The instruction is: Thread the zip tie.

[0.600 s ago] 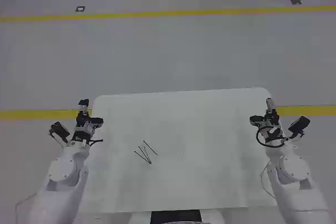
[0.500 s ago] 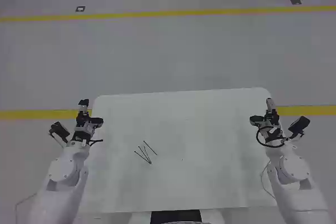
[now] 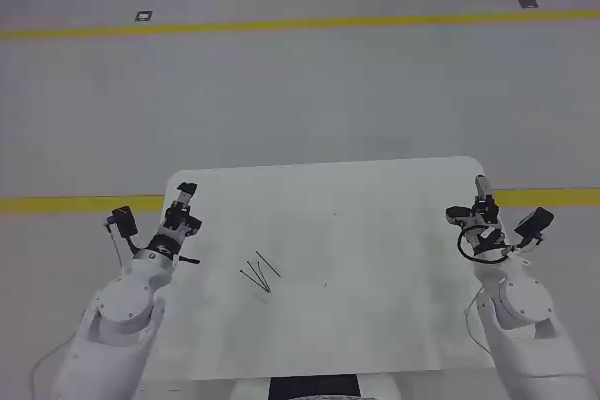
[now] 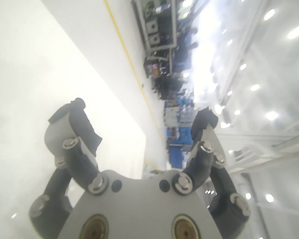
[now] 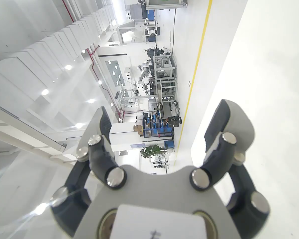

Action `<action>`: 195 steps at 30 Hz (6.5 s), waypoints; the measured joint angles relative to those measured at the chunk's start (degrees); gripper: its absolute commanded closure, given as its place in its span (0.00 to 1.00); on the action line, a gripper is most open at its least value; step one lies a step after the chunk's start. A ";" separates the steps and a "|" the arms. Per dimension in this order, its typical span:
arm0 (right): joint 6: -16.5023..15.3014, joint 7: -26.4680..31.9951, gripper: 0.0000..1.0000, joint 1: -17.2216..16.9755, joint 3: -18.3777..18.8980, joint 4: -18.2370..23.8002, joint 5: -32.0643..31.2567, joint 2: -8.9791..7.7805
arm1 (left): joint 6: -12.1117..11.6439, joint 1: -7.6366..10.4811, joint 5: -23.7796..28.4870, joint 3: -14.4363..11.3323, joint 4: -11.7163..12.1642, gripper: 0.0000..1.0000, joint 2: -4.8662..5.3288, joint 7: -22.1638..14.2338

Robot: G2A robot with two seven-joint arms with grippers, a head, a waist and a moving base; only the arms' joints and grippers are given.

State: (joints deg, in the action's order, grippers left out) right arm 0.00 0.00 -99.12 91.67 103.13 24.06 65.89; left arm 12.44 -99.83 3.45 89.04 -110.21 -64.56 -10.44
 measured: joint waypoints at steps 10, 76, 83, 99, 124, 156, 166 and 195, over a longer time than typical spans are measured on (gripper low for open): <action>0.00 0.00 0.00 0.00 0.00 0.00 0.00 0.00 | 0.45 -0.02 -0.61 0.08 -0.11 0.00 0.05 -0.46; 0.00 0.00 0.00 0.00 0.00 0.00 0.00 0.00 | 7.04 7.26 -64.16 -15.70 -6.31 0.00 -5.82 -58.88; 0.00 0.00 0.00 0.00 0.00 0.00 0.00 0.00 | 7.04 7.97 -70.89 -14.68 -5.69 0.00 -10.14 -66.56; 0.00 0.00 0.00 0.00 0.00 0.00 0.00 0.00 | 7.04 9.03 -72.11 -18.03 -2.39 0.00 -11.76 -64.13; 0.00 0.00 0.00 0.00 0.00 0.00 0.00 0.00 | 7.04 9.91 -74.72 -17.54 0.04 0.00 -15.99 -61.53; 0.00 0.00 0.00 0.00 0.00 0.00 0.00 0.00 | 7.04 6.72 -89.28 -15.36 -1.47 0.55 -23.79 -62.87; 0.00 0.00 0.00 0.00 0.00 0.00 0.00 0.00 | 7.04 7.26 -89.50 -13.80 0.15 0.60 -25.58 -63.76; 0.00 0.00 0.00 0.00 0.00 0.00 0.00 0.00 | 7.04 9.52 -91.67 -12.25 6.64 0.67 -27.29 -62.22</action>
State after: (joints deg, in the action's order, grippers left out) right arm 0.00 0.00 -99.12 91.67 103.13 24.06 65.89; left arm 19.48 -90.31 -88.22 76.79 -103.57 -91.86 -72.65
